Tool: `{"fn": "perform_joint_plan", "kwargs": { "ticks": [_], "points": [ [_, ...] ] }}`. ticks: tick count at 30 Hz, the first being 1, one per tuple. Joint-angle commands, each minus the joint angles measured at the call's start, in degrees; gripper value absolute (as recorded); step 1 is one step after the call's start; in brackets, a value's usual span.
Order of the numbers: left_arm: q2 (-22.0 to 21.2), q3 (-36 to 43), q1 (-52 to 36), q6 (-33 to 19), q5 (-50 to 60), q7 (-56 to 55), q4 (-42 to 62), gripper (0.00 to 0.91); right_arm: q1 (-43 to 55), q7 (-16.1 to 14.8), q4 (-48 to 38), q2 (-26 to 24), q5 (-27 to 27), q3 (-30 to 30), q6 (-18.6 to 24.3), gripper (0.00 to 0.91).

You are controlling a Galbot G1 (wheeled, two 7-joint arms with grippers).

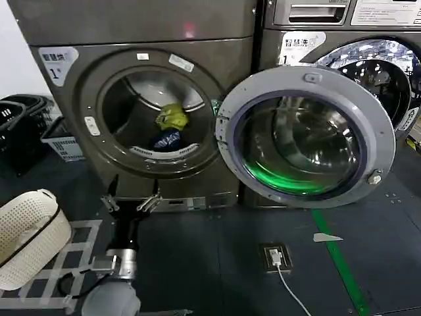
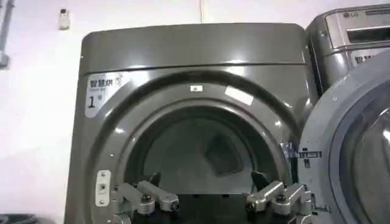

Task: Grasp the clothes from the dryer.

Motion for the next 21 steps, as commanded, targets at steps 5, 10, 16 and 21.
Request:
{"fn": "perform_joint_plan", "kwargs": {
  "ticks": [5, 10, 16, 21],
  "points": [
    [0.09, -0.06, 0.18, -0.12, -0.11, 0.0, -0.07, 0.907, -0.27, -0.07, 0.29, 0.1, 0.1, 0.13, 0.34, 0.907],
    [0.17, -0.1, 0.11, -0.06, -0.15, -0.03, -0.2, 0.907, -0.16, -0.07, 0.49, 0.17, 0.11, -0.07, 0.33, 0.907],
    [0.09, -0.01, -0.06, 0.04, -0.1, -0.03, -0.22, 0.907, -0.16, -0.05, 0.51, 0.14, 0.11, -0.26, 0.38, 0.907],
    [0.03, 0.03, -0.03, 0.13, -0.05, -0.08, -0.21, 0.907, -0.15, -0.09, 0.45, 0.13, 0.12, -0.34, 0.48, 0.907]
  ]
}}
